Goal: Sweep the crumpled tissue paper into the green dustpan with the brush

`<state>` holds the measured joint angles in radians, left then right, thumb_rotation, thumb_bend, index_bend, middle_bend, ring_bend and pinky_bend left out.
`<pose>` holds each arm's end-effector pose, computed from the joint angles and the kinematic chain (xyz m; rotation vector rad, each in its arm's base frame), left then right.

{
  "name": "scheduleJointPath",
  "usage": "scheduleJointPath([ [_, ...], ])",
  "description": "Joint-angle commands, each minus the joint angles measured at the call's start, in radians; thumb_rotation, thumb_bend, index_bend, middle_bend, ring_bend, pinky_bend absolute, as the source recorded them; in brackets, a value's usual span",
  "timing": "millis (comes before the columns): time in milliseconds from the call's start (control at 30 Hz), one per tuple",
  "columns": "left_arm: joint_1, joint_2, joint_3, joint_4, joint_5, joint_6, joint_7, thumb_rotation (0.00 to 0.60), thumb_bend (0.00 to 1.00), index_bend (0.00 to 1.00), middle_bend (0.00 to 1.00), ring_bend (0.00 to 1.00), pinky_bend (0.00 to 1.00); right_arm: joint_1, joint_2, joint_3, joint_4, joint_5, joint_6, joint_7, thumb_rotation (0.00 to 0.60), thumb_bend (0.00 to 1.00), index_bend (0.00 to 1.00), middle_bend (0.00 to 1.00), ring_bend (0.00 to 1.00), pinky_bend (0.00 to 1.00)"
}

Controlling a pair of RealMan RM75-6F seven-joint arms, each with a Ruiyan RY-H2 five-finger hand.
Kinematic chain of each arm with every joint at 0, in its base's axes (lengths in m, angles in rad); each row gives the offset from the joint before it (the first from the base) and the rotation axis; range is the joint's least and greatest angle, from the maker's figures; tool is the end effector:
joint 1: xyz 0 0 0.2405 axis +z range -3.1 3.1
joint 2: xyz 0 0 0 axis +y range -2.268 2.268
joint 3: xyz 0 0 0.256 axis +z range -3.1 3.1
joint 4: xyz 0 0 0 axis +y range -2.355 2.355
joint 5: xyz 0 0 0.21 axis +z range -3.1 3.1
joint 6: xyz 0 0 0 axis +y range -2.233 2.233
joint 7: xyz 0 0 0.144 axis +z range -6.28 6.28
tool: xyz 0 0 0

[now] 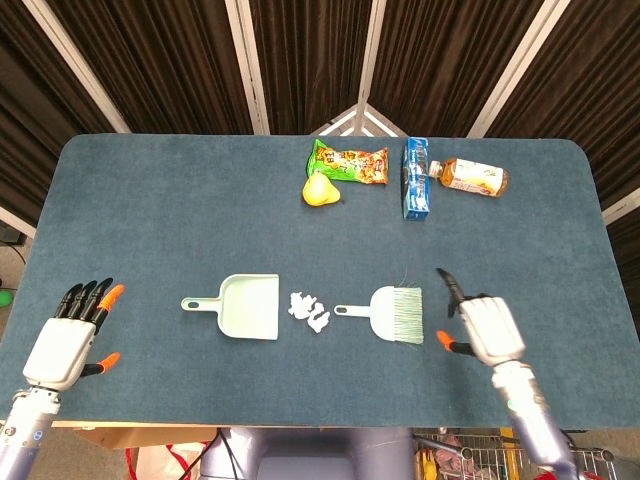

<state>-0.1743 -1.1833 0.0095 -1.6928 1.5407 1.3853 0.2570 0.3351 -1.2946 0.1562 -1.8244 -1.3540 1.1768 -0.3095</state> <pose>-0.2750 0.1898 0.1088 -1.6223 -0.8356 -0.8194 -0.2035 -0.2502 0.0683 1.6442 -1.0162 0.9930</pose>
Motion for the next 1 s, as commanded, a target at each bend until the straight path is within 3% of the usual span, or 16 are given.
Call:
scheduleJointPath([
  [33,-0.001,0.001,0.0,0.001,-0.001,-0.003,-0.005,0.6,0.0,0.0,0.0,0.0,0.01,0.075,-0.093,0.03,0.023,0.074,-0.062,-0.1,0.6,0.26,0.23,0.78,0.86,0.74],
  [133,-0.004,0.003,0.002,0.002,-0.001,-0.009,-0.01,0.6,0.0,0.0,0.0,0.0,0.01,0.117,-0.161,0.038,0.063,0.128,-0.087,-0.167,0.6,0.26,0.32,0.83,0.89,0.77],
  [300,-0.007,0.002,0.004,0.006,0.0,-0.017,-0.011,0.6,0.0,0.0,0.0,0.0,0.01,0.166,-0.254,0.044,0.119,0.196,-0.099,-0.237,0.6,0.26,0.38,0.85,0.92,0.78],
  [733,-0.015,0.002,0.002,0.006,-0.015,-0.035,-0.01,0.6,0.0,0.0,0.0,0.0,0.01,0.243,-0.434,0.053,0.255,0.31,-0.093,-0.311,0.6,0.26,0.39,0.86,0.92,0.78],
  [1000,-0.017,0.004,0.003,0.005,-0.017,-0.039,-0.01,0.6,0.0,0.0,0.0,0.0,0.01,0.274,-0.492,0.062,0.315,0.349,-0.088,-0.321,0.6,0.27,0.41,0.86,0.92,0.78],
])
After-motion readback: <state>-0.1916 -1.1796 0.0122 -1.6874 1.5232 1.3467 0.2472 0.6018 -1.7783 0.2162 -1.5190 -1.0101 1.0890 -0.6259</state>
